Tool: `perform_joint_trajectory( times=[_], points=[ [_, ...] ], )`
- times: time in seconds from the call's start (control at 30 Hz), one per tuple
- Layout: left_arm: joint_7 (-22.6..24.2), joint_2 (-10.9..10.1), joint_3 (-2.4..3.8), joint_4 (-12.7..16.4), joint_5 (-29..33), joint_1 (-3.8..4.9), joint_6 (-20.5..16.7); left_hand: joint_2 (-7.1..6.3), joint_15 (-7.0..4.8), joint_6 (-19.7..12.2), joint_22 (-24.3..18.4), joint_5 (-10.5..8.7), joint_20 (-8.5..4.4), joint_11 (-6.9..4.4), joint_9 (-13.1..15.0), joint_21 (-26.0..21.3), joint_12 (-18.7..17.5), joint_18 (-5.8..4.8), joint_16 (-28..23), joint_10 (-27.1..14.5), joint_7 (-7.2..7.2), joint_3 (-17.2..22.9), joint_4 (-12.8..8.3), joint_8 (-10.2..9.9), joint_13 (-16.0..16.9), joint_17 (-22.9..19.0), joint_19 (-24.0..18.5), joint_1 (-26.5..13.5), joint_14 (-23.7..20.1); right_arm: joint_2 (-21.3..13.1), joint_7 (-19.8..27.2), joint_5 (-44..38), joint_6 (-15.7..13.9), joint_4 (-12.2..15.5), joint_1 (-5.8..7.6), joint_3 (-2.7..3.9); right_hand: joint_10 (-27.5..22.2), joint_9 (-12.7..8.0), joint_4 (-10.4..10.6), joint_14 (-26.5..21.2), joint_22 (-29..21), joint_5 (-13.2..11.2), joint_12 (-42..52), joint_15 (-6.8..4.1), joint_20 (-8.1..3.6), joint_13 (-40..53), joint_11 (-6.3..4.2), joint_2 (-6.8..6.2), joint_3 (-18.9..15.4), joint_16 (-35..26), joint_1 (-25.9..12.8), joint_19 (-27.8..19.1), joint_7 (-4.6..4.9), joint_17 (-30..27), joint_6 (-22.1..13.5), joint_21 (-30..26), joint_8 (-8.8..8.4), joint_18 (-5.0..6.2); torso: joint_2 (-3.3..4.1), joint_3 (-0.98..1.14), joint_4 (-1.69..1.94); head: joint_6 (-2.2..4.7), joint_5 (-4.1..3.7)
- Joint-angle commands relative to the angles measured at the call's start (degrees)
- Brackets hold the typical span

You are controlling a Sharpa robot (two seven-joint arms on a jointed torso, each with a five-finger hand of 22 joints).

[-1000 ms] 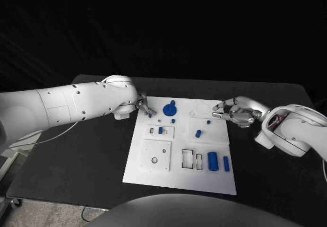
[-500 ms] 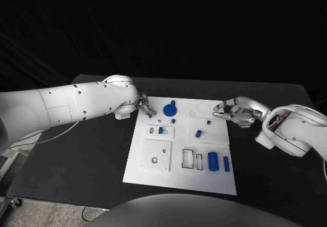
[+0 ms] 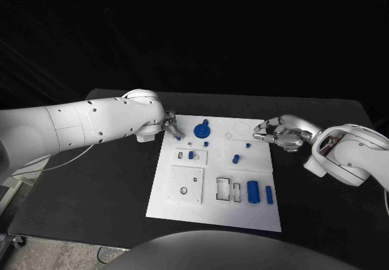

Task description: Assemble the parts on the task board

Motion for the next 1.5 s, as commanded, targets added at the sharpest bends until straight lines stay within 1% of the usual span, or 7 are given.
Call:
perform_joint_trajectory(
  times=[0.03,0.17,0.6,0.87,1.1,1.3,1.5],
  points=[
    [0.2,0.2,0.01,0.1,0.0,-0.03,1.3,-0.34,-0.41,0.2,6.7,1.63,0.00,-0.41,-0.1,-0.2,-0.3,-0.37,0.1,6.0,-0.04,0.7,0.0,-0.4,15.0,15.1,-0.4,1.0,5.8,0.0,-0.1,-0.2,0.8,-0.1,-0.03,0.00,5.8,-0.1,-0.2,1.0,3.3,0.2,0.1,0.29,0.25,15.0,0.36,0.02,0.1,-0.3,0.7,-0.3,-0.03,5.8,0.5,-0.4,0.30,0.42,0.03,-0.02,0.01,0.00,0.09],
    [0.2,0.2,0.01,0.1,0.0,-0.04,1.2,-1.07,-0.47,0.3,6.8,4.59,-0.06,-0.47,-0.1,-0.3,-0.3,-0.37,0.1,6.0,-0.07,2.0,0.1,-0.7,15.0,15.1,-0.4,1.8,5.8,0.1,-0.1,-0.2,0.8,-0.1,-0.03,0.00,5.8,-0.1,-0.2,1.0,3.3,0.2,0.1,0.29,0.25,15.0,0.36,0.02,0.1,-0.3,0.7,-0.3,-0.03,5.8,0.5,-0.4,0.30,0.42,0.02,-0.03,0.02,0.00,0.19],
    [0.3,-1.5,0.26,2.6,0.3,-0.02,-2.0,-2.07,-0.54,0.7,7.0,7.16,-0.13,-0.53,0.1,-0.3,-0.3,-0.40,0.1,6.0,-0.09,3.8,0.3,-0.8,15.0,15.1,-0.3,1.7,5.8,0.0,-0.2,-0.2,0.8,-0.1,-0.03,0.00,5.6,-0.1,-0.2,0.9,3.2,0.3,0.0,0.30,0.26,14.8,0.38,0.11,0.2,-0.6,0.9,-0.4,-0.01,5.6,0.5,-0.7,0.33,0.49,0.02,-0.01,-0.04,0.00,0.17],
    [-1.0,-5.3,0.75,8.2,1.9,1.46,-0.4,-2.14,-0.52,0.7,6.9,5.06,-0.12,-0.49,0.2,-0.5,-0.3,-0.35,0.1,6.0,-0.06,4.8,0.3,-0.9,15.0,15.1,-0.4,0.8,5.8,-0.1,-0.6,-0.2,1.0,-0.1,-0.03,0.00,5.4,-0.1,-0.2,0.9,3.1,0.3,-0.1,0.31,0.27,14.7,0.39,0.13,0.2,-0.8,0.9,-0.5,0.00,5.5,0.5,-1.0,0.34,0.53,-0.10,0.11,-0.01,0.00,0.35],
    [-1.6,-7.2,0.55,12.1,3.3,2.53,1.3,-2.08,-0.54,0.6,7.0,4.46,-0.13,-0.50,0.2,-0.5,-0.3,-0.37,0.1,6.0,-0.04,5.2,0.3,-1.0,15.0,15.1,-0.3,0.8,5.8,0.3,-0.7,-0.2,1.1,-0.3,-0.03,0.00,5.4,-0.1,-0.3,0.8,3.1,0.3,-0.1,0.35,0.29,14.7,0.41,0.09,0.3,-0.8,1.3,-0.6,0.00,5.4,0.6,-1.0,0.35,0.53,-0.16,0.04,-0.01,0.00,0.35],
    [-1.9,-7.2,0.07,13.1,3.5,2.52,1.6,-1.74,-0.48,0.3,7.0,2.82,-0.10,-0.38,0.2,-0.7,-0.3,-0.33,0.1,6.0,0.12,6.1,0.3,-1.3,15.0,15.1,-0.4,0.5,5.8,0.4,-0.7,-0.2,1.1,-0.4,-0.08,0.00,5.4,-0.2,-0.4,0.8,3.2,0.4,-0.1,0.37,0.31,14.7,0.43,0.03,0.3,-0.8,1.7,-0.6,0.02,5.4,0.6,-1.1,0.37,0.53,-0.03,-0.03,-0.11,0.00,0.34],
    [-2.1,-7.0,-0.10,13.6,3.0,1.66,1.1,-1.57,-0.33,-0.1,7.0,0.65,0.01,-0.20,0.4,-0.8,-0.3,-0.32,0.1,6.0,0.34,7.0,0.3,-1.6,15.0,15.1,-0.4,0.0,5.8,0.2,-0.7,-0.2,1.1,-0.4,-0.28,-0.01,5.4,-0.2,-0.5,0.8,3.2,0.4,-0.1,0.38,0.32,14.7,0.44,0.01,0.3,-0.8,1.9,-0.6,0.04,5.4,0.6,-1.1,0.38,0.54,0.00,-0.10,-0.04,0.00,0.01]
  ],
)
